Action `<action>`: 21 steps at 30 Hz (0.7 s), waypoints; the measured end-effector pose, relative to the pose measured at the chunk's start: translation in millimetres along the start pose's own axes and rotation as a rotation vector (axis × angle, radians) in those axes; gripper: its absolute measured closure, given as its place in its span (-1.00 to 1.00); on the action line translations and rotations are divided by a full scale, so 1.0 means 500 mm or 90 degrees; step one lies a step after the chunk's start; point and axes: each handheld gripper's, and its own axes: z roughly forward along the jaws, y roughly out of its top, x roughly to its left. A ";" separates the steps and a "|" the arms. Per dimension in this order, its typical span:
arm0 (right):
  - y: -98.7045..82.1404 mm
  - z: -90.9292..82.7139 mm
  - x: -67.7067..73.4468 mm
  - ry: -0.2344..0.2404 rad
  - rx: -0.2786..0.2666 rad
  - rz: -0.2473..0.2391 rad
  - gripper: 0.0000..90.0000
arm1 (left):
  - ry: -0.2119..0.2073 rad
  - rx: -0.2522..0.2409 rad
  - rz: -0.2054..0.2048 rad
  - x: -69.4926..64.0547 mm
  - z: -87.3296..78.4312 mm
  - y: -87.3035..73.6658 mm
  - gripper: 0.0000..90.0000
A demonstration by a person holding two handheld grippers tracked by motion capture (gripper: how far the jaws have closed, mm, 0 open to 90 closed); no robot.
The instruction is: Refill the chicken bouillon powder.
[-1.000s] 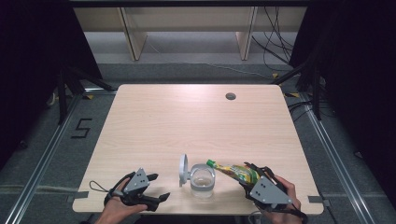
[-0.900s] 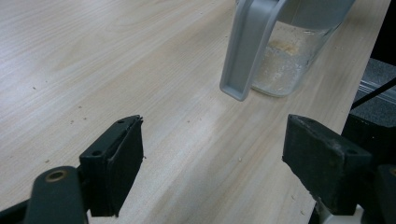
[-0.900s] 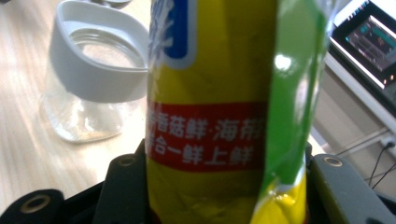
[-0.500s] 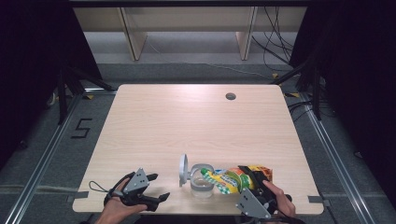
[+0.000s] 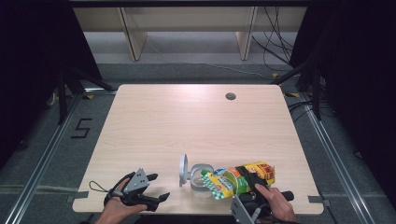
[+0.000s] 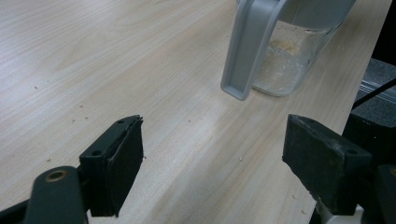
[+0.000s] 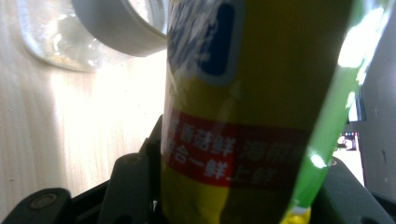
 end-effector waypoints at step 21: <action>0.022 -0.002 0.023 -0.055 0.058 -0.128 0.21 | 0.004 0.005 -0.010 -0.001 0.000 -0.001 -0.56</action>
